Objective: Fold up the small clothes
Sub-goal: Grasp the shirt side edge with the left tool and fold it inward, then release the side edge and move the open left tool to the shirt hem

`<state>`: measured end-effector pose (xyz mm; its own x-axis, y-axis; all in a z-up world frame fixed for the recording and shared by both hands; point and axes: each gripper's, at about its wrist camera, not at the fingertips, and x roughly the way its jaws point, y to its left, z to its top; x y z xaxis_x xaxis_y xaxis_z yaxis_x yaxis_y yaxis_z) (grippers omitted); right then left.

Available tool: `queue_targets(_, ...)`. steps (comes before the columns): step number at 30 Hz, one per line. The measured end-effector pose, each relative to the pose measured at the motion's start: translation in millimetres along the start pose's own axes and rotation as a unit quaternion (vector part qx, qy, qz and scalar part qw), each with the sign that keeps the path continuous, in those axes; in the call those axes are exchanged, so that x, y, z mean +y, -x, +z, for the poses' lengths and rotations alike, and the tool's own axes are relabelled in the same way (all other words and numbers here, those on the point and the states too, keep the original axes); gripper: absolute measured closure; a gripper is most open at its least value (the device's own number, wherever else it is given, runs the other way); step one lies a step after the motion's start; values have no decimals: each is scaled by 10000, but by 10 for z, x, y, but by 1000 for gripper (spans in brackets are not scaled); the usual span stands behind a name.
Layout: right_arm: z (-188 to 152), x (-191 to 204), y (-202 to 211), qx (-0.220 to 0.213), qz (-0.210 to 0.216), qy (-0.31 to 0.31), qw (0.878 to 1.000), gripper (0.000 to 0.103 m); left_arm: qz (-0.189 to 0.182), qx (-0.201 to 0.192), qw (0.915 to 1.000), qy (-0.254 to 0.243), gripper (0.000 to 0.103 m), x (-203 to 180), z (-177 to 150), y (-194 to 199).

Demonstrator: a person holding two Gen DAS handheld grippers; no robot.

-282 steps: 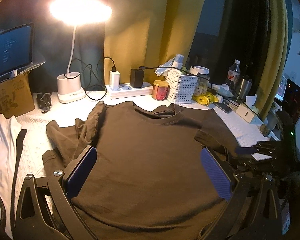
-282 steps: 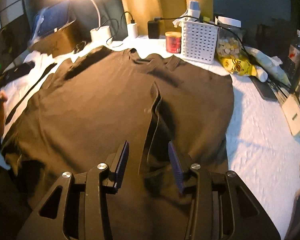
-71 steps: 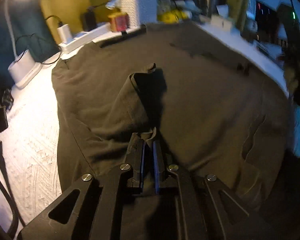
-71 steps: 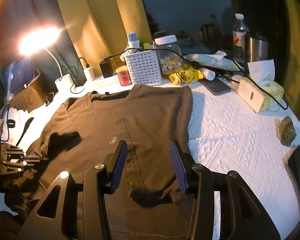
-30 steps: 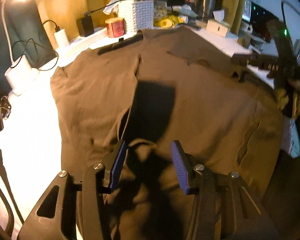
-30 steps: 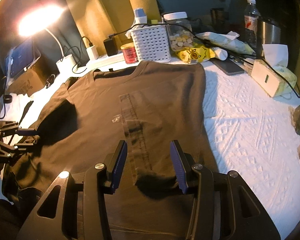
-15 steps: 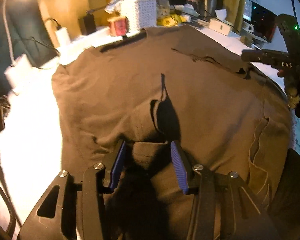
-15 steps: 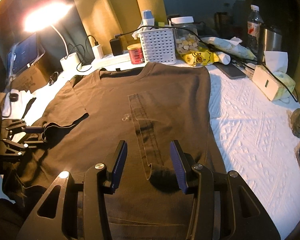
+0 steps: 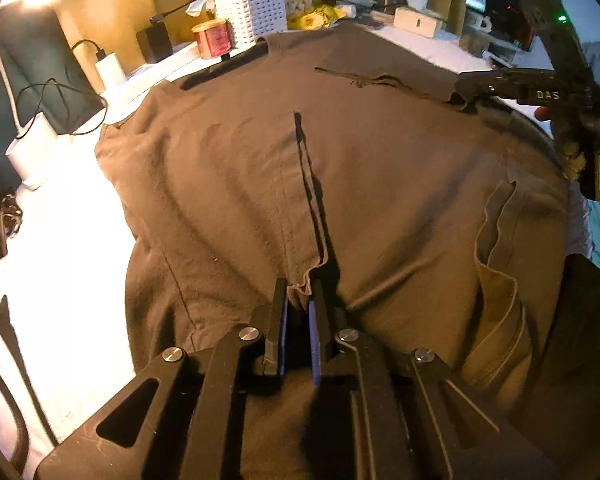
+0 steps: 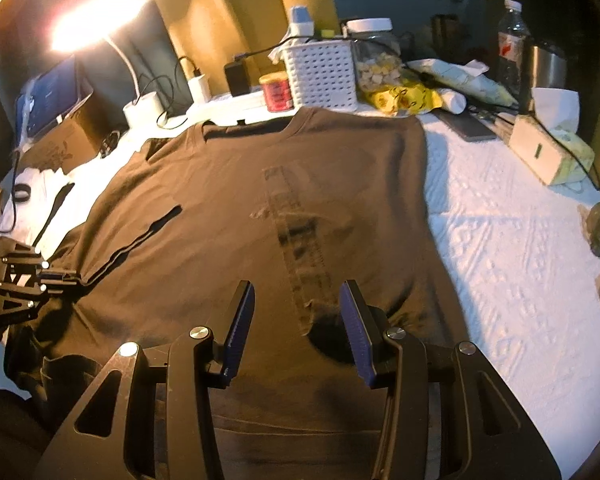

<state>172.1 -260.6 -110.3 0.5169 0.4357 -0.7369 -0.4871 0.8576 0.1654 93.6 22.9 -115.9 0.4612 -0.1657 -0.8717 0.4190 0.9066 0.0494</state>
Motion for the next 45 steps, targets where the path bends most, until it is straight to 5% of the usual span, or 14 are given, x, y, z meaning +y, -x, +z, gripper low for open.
queue_targets(3, -9, 23, 4, -29, 16, 10, 10000, 56, 19, 23, 9999, -151, 90, -59, 12, 70)
queue_targets(5, -8, 21, 14, -43, 4, 12, 10000, 56, -62, -59, 9997, -208, 76, -81, 43, 135)
queue_targets(7, -5, 13, 22, -59, -5, 8, 10000, 56, -113, -115, 9997, -208, 52, -84, 77, 175)
queue_targets(8, -5, 3, 24, -61, -11, -3, 10000, 56, -110, -133, 9997, -200, 50, -83, 86, 182)
queue_targets(15, -90, -53, -80, 219, 34, -73, 9997, 56, -372, 410, 9985, 30, 49, -4, 11, -16)
queue_targets(21, -203, -37, -67, 358, -29, -7, 9994, 56, -696, 322, 9970, 56, 49, -37, -75, 126)
queue_targets(32, -268, 65, 117, 175, -69, 110, 9998, 56, -156, -249, 9972, 684, 49, 218, -117, 336)
queue_targets(45, 37, -67, 116, -71, -211, 30, 9997, 56, 195, -785, 9754, 2050, 50, 1335, 320, -98)
